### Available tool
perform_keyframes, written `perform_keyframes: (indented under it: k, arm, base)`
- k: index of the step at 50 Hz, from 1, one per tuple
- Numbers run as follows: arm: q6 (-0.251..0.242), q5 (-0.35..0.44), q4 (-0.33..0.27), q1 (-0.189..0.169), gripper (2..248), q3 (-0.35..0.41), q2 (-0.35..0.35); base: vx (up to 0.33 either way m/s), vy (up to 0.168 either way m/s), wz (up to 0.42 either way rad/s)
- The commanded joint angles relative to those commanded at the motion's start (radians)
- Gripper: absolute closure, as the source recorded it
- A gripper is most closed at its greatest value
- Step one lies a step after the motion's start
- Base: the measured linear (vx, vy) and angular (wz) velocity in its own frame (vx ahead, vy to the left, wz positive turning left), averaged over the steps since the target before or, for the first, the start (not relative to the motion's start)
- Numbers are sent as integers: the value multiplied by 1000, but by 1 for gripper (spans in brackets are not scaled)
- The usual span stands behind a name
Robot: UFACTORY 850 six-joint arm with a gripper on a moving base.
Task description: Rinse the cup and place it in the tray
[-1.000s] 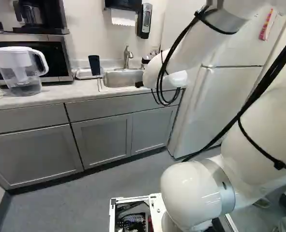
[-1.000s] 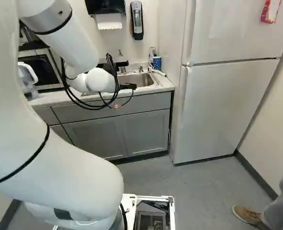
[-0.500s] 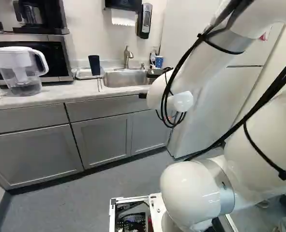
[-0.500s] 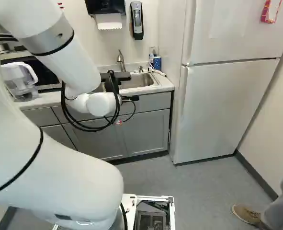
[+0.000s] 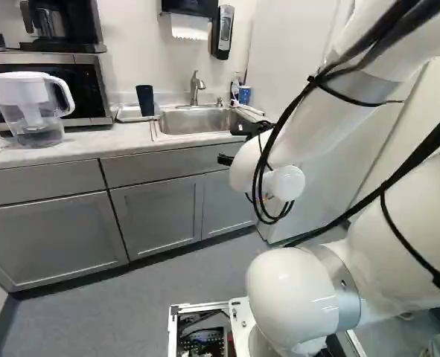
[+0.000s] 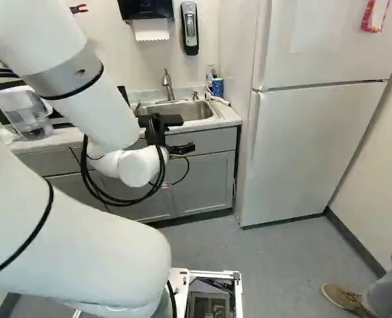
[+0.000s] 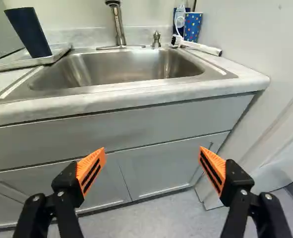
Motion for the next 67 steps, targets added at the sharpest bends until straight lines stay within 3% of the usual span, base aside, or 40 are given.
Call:
perform_keyframes:
  k: [28, 67]
  arm:
    - [-4, 80, 8, -11, 3, 74, 18]
    - [-4, 88, 8, -12, 3, 81, 20]
  base:
    - [0, 0, 0]
    - [0, 0, 0]
